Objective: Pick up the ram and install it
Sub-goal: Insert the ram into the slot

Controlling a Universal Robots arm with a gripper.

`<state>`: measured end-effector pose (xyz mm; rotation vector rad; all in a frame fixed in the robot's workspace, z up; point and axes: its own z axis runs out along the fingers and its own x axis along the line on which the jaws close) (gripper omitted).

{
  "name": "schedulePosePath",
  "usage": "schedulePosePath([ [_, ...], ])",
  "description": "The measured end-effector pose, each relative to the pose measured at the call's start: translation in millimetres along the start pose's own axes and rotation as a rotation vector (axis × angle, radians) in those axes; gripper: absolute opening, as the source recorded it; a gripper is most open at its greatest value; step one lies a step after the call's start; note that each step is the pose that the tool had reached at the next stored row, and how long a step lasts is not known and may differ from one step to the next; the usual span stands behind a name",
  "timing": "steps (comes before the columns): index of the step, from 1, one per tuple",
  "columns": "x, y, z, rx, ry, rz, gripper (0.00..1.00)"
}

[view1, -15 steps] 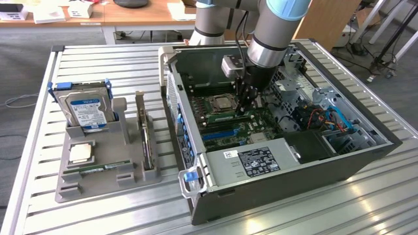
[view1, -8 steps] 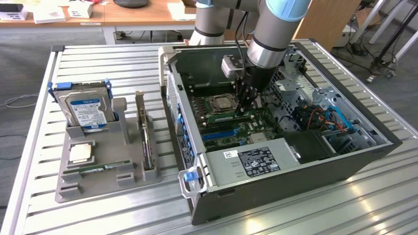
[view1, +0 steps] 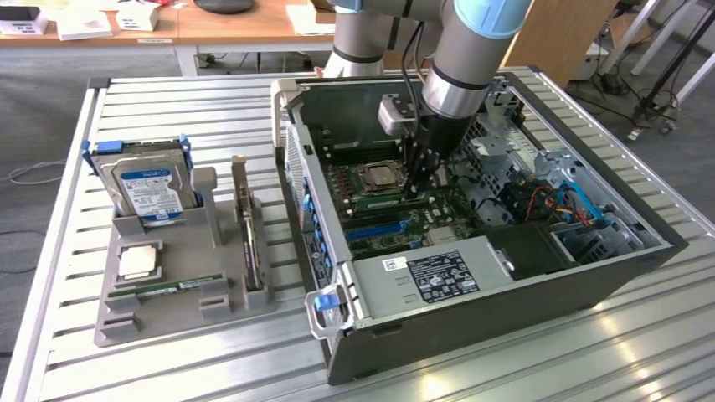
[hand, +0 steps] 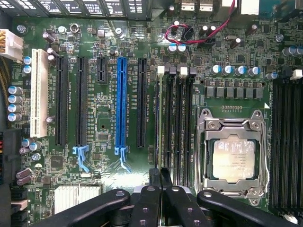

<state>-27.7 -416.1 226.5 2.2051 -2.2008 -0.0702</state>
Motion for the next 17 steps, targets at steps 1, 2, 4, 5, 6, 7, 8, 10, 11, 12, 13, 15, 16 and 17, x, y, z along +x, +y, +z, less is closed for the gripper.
schedulePosePath([
  [1,0.0,0.0,0.6,0.0000,0.0001,0.000,0.12],
  [2,0.1,0.1,0.9,-0.0001,0.0002,0.000,0.12],
  [4,0.0,0.1,1.0,0.0000,0.0002,0.000,0.12],
  [5,0.0,0.1,0.9,-0.0001,0.0002,0.000,0.12],
  [6,-0.1,0.1,0.7,0.0000,0.0001,0.000,0.12],
  [7,-0.1,0.1,-0.2,0.0001,-0.0002,0.000,0.12],
  [8,-0.2,0.2,-1.4,0.0001,-0.0002,0.000,0.12],
  [10,-0.2,0.4,-4.4,0.0000,-0.0001,0.000,0.12],
  [11,-0.2,0.4,-5.4,0.0000,0.0000,0.000,0.12],
  [12,-0.2,0.4,-5.5,0.0001,-0.0001,0.000,0.12],
  [13,-0.2,0.4,-5.5,0.0001,-0.0002,0.000,0.12],
  [15,-0.2,0.4,-5.5,0.0000,0.0001,-0.001,0.12],
  [16,-0.2,0.4,-5.6,-0.0001,0.0002,-0.002,0.12],
  [17,-0.2,0.5,-5.6,-0.0001,0.0003,-0.003,0.12],
])
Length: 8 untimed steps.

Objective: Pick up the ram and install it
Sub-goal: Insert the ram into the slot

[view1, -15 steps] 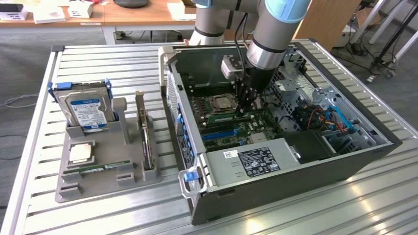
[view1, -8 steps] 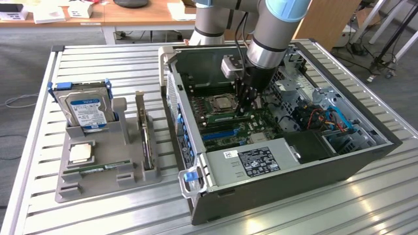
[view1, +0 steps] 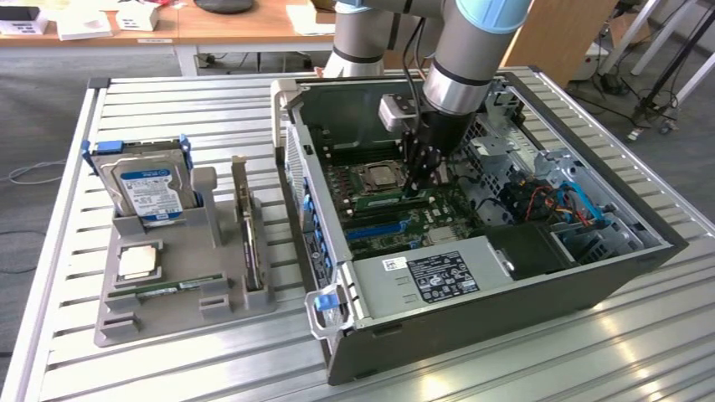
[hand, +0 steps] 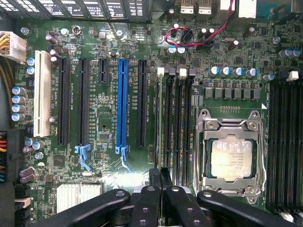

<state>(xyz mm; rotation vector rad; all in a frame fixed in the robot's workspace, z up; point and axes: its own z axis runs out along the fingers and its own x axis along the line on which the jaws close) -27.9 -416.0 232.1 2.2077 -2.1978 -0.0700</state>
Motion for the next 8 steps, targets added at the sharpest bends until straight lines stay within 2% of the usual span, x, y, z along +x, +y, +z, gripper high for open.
schedulePosePath([
  [8,0.0,-0.3,0.6,0.0012,-0.0002,-0.002,0.12],
])
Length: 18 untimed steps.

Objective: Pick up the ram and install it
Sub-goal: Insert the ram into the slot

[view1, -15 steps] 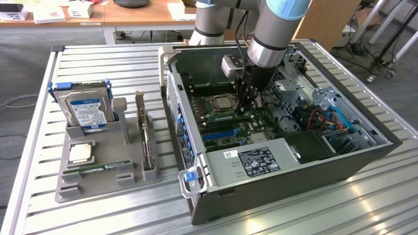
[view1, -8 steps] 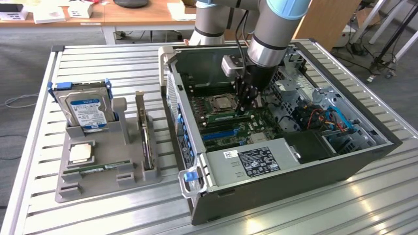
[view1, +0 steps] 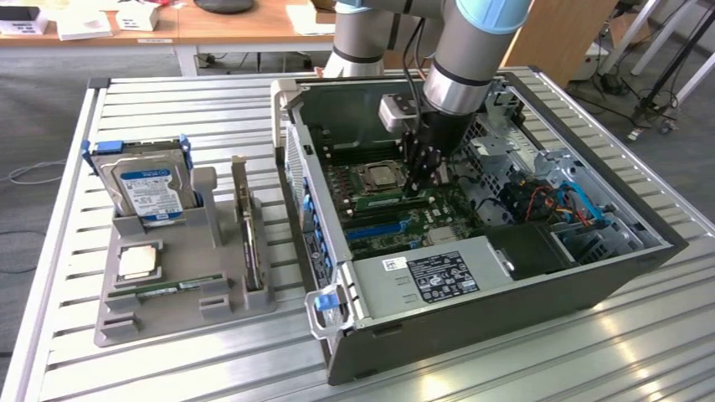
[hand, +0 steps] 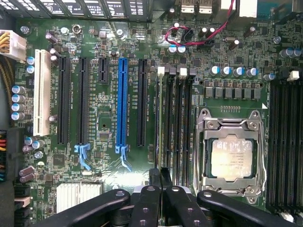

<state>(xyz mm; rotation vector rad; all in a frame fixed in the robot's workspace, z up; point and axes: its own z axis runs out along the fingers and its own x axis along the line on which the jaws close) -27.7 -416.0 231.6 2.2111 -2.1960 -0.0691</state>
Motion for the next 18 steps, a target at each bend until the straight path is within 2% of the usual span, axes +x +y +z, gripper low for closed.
schedulePosePath([
  [7,0.0,2.0,0.1,0.0056,0.0000,0.000,0.12],
  [12,0.0,2.2,0.1,0.0064,0.0001,0.000,0.12],
  [16,0.0,2.5,0.1,0.0124,0.0000,0.000,0.12],
  [18,0.0,2.5,0.1,0.0133,0.0001,-0.001,0.12],
])
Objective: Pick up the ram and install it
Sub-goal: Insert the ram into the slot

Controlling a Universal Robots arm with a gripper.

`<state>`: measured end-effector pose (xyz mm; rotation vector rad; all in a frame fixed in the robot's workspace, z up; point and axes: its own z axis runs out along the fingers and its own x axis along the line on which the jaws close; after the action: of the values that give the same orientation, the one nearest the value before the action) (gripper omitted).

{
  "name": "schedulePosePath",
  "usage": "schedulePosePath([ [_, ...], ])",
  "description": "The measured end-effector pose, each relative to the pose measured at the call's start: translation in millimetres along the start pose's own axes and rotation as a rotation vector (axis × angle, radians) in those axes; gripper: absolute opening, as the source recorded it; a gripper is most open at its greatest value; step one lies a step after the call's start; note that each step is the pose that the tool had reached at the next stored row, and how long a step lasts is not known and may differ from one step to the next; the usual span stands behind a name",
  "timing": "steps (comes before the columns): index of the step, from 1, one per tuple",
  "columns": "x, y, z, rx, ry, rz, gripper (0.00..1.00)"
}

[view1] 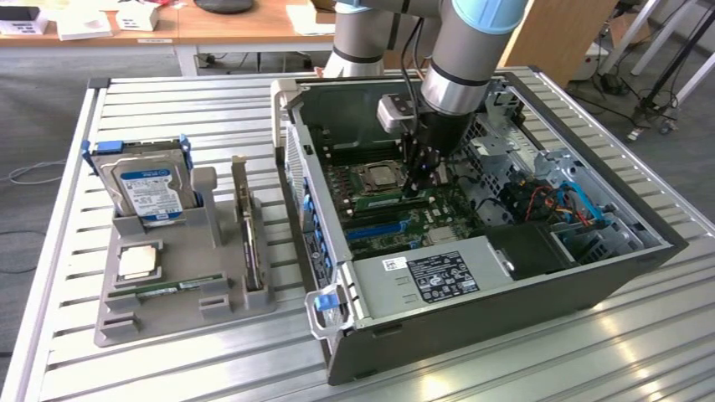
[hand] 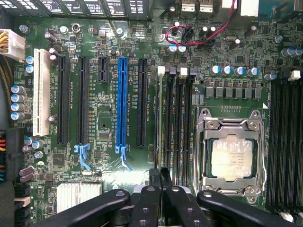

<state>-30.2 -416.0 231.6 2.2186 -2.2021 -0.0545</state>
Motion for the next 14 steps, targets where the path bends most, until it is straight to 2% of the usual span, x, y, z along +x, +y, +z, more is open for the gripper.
schedulePosePath([
  [14,0.0,0.1,0.0,0.0020,-0.0006,0.015,0.12],
])
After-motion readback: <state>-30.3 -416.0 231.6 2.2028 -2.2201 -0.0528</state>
